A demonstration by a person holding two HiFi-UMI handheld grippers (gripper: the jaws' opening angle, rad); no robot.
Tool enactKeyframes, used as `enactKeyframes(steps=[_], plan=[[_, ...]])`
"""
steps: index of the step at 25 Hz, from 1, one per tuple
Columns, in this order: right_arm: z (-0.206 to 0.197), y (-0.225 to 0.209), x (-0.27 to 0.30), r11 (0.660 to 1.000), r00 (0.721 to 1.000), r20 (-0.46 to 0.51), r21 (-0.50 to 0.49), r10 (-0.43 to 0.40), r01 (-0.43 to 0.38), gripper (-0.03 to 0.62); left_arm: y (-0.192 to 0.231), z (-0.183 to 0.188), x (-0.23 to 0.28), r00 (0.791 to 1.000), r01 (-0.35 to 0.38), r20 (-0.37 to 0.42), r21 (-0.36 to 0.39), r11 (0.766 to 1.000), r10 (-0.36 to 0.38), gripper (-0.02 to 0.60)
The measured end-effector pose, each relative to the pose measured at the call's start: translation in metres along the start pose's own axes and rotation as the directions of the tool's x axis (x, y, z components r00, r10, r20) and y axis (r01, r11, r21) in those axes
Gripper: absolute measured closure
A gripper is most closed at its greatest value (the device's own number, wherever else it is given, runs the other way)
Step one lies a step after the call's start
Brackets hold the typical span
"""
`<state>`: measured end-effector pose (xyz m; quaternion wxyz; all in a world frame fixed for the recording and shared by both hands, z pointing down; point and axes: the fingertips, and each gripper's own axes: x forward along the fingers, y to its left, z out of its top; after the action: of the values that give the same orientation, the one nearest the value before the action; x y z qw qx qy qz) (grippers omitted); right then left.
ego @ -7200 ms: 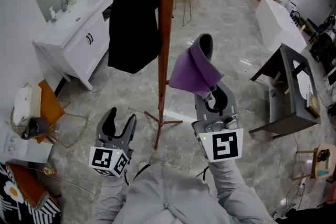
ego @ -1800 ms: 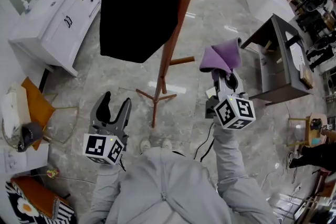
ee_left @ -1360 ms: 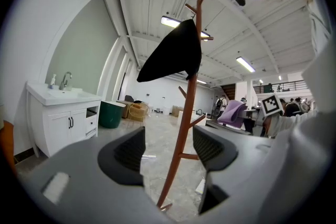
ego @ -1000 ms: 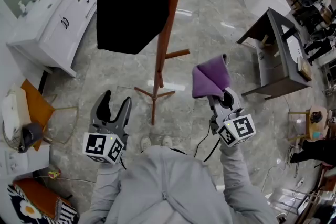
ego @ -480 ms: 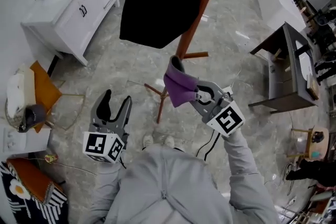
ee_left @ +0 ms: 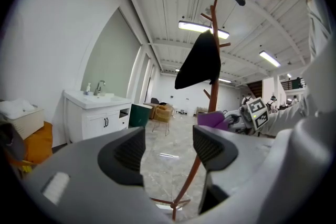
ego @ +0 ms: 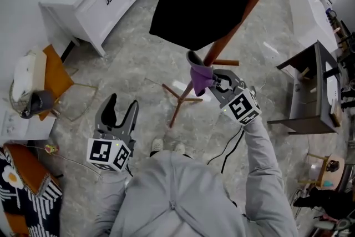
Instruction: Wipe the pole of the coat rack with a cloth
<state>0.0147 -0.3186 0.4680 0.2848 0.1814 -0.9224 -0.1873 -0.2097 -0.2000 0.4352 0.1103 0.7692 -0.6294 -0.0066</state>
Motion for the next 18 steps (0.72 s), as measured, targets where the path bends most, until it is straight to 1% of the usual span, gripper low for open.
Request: enactKeyframes(steps=[2,4,6,8,10,14,18], plan=[[-0.011,-0.005,0.009,0.999,1.000,-0.017,0.042,-0.003,0.004,0.537,0.001,-0.001,-0.001,1.000,-0.007,-0.001,-0.002,1.000,0.007,0.273],[-0.024,-0.007,0.015,0.994,1.000,-0.023,0.112,-0.005,0.007,0.537,0.000,-0.002,-0.001,1.000,-0.008,-0.004,-0.005,1.000,0.008,0.273],[-0.034,-0.010,0.019,0.979,1.000,-0.007,0.205,-0.018,0.019,0.537,-0.001,-0.003,0.000,1.000,-0.007,-0.006,-0.005,1.000,0.007,0.273],[-0.042,-0.012,0.022,0.963,1.000,0.001,0.270,-0.024,0.023,0.537,-0.002,-0.005,0.001,1.000,-0.006,-0.008,-0.004,1.000,0.006,0.273],[-0.047,-0.011,0.024,0.950,1.000,0.001,0.312,-0.015,0.014,0.539,-0.003,-0.006,0.003,1.000,-0.002,-0.013,-0.005,1.000,0.002,0.273],[-0.044,-0.008,0.023,0.923,0.999,0.032,0.384,0.007,-0.018,0.539,-0.007,-0.008,0.007,1.000,0.009,-0.020,-0.007,1.000,-0.009,0.273],[-0.033,0.009,0.014,0.908,0.993,0.084,0.405,0.081,-0.109,0.539,-0.013,-0.009,0.011,1.000,0.022,-0.022,-0.006,1.000,-0.022,0.273]])
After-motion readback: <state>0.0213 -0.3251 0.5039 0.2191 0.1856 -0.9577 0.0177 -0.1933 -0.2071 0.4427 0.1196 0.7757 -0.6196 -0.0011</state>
